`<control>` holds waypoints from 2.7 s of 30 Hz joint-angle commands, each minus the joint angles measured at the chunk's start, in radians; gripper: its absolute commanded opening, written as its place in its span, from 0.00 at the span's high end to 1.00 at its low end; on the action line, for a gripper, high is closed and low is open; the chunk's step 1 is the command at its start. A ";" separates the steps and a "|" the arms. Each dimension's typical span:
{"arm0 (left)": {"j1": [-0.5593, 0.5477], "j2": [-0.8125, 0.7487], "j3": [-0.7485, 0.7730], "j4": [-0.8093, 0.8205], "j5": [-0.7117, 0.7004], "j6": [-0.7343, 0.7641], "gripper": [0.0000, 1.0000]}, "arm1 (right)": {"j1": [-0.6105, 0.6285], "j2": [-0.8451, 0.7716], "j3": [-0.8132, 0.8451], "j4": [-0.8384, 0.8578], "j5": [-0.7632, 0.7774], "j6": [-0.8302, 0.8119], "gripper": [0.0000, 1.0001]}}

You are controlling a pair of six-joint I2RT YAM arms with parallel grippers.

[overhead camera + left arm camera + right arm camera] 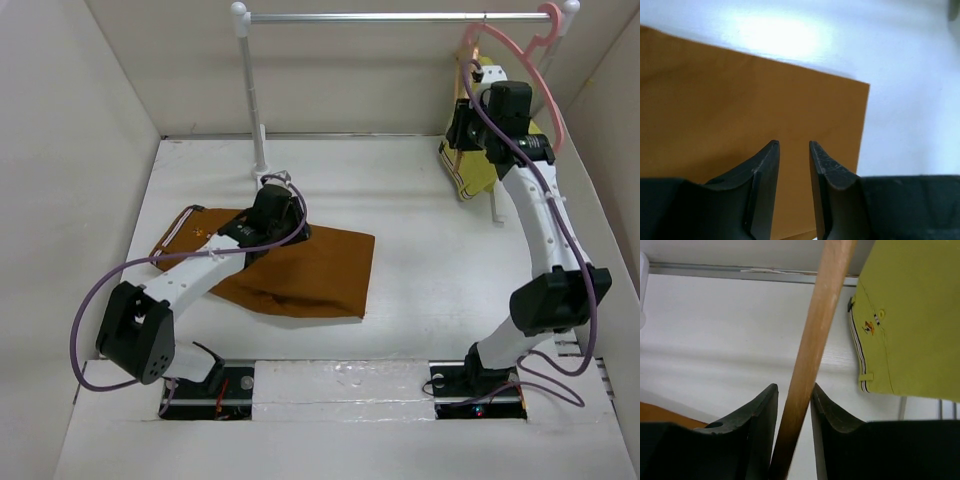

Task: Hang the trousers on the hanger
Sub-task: Pick up the hanger from the clothesline.

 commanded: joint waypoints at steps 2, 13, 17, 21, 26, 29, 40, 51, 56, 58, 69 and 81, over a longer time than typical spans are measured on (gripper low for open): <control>-0.001 -0.012 0.118 -0.002 0.048 0.004 0.72 | 0.020 -0.103 -0.036 0.067 0.134 -0.013 0.72; -0.050 0.132 0.589 -0.161 0.094 0.039 0.53 | 0.107 -0.120 0.084 -0.002 0.367 -0.149 1.00; -0.073 0.189 0.782 -0.175 0.156 0.018 0.44 | 0.153 -0.199 -0.028 0.073 0.474 -0.172 1.00; -0.096 0.244 0.920 -0.175 0.227 -0.014 0.38 | 0.184 -0.264 -0.089 0.112 0.528 -0.234 1.00; -0.106 0.316 1.066 -0.150 0.279 -0.047 0.30 | 0.221 -0.354 -0.235 0.159 0.533 -0.250 1.00; -0.130 0.371 1.142 -0.170 0.273 -0.041 0.29 | 0.235 -0.409 -0.313 0.152 0.498 -0.252 1.00; -0.172 0.500 1.207 -0.147 0.230 -0.044 0.25 | 0.441 -0.534 -0.494 0.104 0.474 -0.205 1.00; -0.181 0.503 1.080 -0.134 0.079 -0.038 0.32 | 0.610 -0.506 -0.553 0.064 0.597 -0.120 1.00; -0.181 0.508 1.065 -0.177 0.029 -0.025 0.71 | 0.664 -0.467 -0.541 -0.017 0.727 -0.082 1.00; -0.181 0.508 1.064 -0.186 0.029 -0.027 0.76 | 0.684 -0.460 -0.547 -0.020 0.758 -0.085 1.00; -0.181 0.367 0.717 -0.040 0.092 -0.067 1.00 | 0.706 -0.572 -0.639 -0.137 0.501 -0.028 0.23; -0.225 0.097 0.198 0.233 0.098 -0.166 1.00 | 0.511 -0.785 -0.806 -0.002 -0.116 -0.028 0.70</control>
